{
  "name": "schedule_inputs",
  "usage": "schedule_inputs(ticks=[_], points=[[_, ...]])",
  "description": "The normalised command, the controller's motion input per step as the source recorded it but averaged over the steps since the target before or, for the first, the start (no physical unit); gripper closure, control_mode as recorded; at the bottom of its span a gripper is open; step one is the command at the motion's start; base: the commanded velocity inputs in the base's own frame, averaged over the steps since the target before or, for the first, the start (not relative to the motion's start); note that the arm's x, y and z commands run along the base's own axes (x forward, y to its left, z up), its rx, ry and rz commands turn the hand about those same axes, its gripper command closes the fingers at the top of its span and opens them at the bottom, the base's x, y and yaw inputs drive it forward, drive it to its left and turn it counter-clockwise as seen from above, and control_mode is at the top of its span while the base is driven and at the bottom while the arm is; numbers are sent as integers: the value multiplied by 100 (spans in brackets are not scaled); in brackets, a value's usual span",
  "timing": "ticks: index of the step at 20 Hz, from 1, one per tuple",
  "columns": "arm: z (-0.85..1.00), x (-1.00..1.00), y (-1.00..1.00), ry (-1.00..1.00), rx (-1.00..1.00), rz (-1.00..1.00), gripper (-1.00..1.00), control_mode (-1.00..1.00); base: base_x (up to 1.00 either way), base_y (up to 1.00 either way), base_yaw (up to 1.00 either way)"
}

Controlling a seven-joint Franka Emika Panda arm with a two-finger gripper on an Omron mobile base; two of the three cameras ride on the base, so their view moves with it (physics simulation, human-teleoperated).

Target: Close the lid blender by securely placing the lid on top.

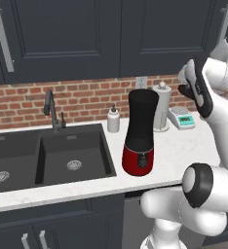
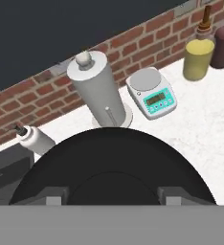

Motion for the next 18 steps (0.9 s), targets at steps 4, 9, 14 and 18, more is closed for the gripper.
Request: schedule_inputs(ticks=[4, 9, 14, 18], points=[[100, 0, 75, -10, -8, 0, 100, -100, 0, 0, 0], [89, -3, 70, -14, -8, 1, 100, -100, 0, 0, 0], [6, -15, 87, -9, -7, 12, 100, -100, 0, 0, 0], [0, -2, 56, -3, 0, 12, 100, -100, 0, 0, 0]])
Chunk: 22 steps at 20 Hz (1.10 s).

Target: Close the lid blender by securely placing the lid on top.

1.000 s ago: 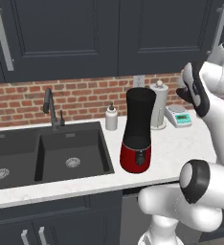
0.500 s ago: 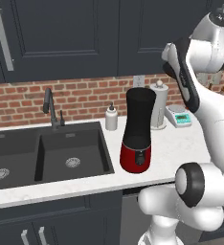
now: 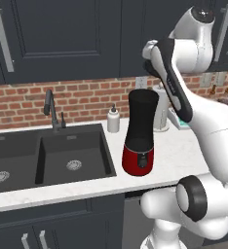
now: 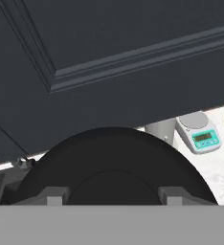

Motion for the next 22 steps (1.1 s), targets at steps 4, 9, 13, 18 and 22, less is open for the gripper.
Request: schedule_inputs(ticks=[4, 9, 13, 18, 22], points=[[0, 2, 51, -1, 0, 12, 100, -100, 0, 0, 0], [-2, 1, 36, 0, -1, 12, 100, -100, 0, 0, 0], [-27, 0, 13, 1, -11, 14, 100, -100, 0, 0, 0], [-29, 0, 2, 1, -18, 14, 100, -100, 0, 0, 0], [-21, 0, 0, 1, -23, 10, 100, -100, 0, 0, 0]])
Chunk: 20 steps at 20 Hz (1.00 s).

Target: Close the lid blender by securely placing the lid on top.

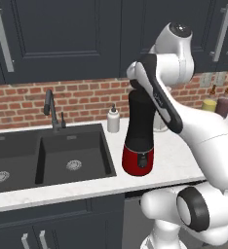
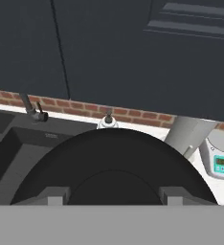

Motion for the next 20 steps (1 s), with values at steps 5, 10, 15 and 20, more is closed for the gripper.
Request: schedule_inputs(ticks=[5, 10, 15, 20], points=[[-17, 0, 0, 0, -11, 7, 100, -100, 0, 0, 0], [-19, 1, 0, 0, 0, 3, 100, -100, 0, 0, 0], [-13, 9, 0, 0, 0, 0, 100, -100, 0, 0, 0], [-19, 12, 0, 0, 0, 0, 100, -100, 0, 0, 0]])
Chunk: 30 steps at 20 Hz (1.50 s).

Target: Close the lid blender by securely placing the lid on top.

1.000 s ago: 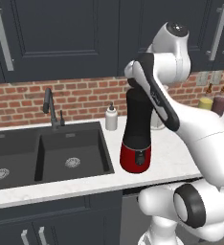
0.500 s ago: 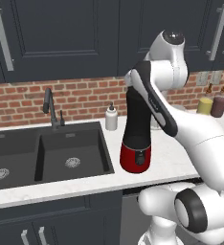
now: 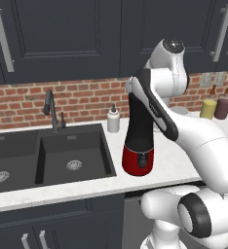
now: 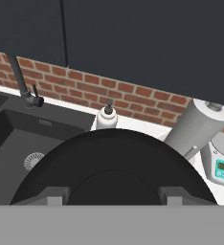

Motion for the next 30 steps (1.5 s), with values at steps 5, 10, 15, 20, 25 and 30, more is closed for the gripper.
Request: schedule_inputs(ticks=[5, 10, 15, 20, 25, 30], points=[[-17, 14, 0, 0, 0, 0, 100, -100, 0, 0, 0], [-8, 29, 0, 0, 0, 0, 100, -100, 0, 0, 0], [-2, 12, 0, 0, 0, 0, 100, -100, 0, 0, 0], [-3, 3, 0, 0, 0, 0, 100, -100, 0, 0, 0], [-22, 0, 0, 0, 0, 0, 100, -100, 0, 0, 0], [-26, 0, 0, 0, 1, 0, 100, -100, 0, 0, 0]])
